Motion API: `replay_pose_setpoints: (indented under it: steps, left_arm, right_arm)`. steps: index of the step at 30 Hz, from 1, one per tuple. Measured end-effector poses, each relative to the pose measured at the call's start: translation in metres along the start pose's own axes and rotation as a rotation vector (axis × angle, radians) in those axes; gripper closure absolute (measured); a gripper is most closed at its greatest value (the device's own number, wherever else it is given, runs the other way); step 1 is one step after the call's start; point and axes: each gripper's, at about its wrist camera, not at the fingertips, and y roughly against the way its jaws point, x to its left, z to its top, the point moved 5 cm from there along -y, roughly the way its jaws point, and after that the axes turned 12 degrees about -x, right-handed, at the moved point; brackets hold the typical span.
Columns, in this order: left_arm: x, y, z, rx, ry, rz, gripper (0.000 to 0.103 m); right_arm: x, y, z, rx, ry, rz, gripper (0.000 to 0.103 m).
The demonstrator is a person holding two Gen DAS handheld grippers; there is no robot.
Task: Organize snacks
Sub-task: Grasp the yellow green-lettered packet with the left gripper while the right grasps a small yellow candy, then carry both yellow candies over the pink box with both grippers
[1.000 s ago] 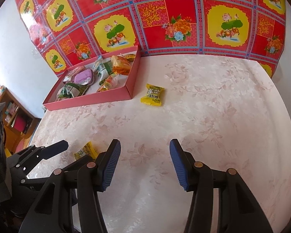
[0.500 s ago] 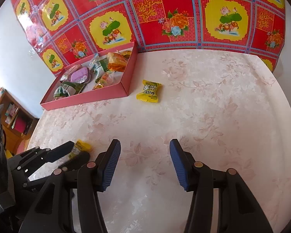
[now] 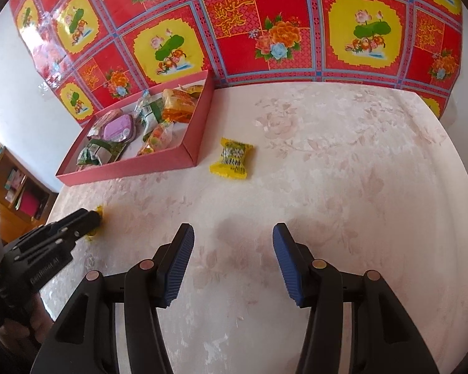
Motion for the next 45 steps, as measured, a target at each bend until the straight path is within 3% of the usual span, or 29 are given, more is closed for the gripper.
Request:
replay_pose_setpoints:
  steps: [14,28,45]
  left_arm:
    - [0.022,-0.012,0.006,-0.007,0.056,0.059,0.08]
    - [0.023,-0.015,0.003,-0.025,0.05,0.066,0.079]
    - [0.026,-0.014,0.003,-0.025,0.061,0.034,0.08]
  right_arm:
    - [0.005,-0.036,0.025,-0.019,-0.013,-0.049,0.049]
    - [0.002,-0.055,0.03,-0.047,0.01,-0.093,0.069]
    - [0.01,-0.033,0.011,-0.031,-0.014,-0.024,0.069]
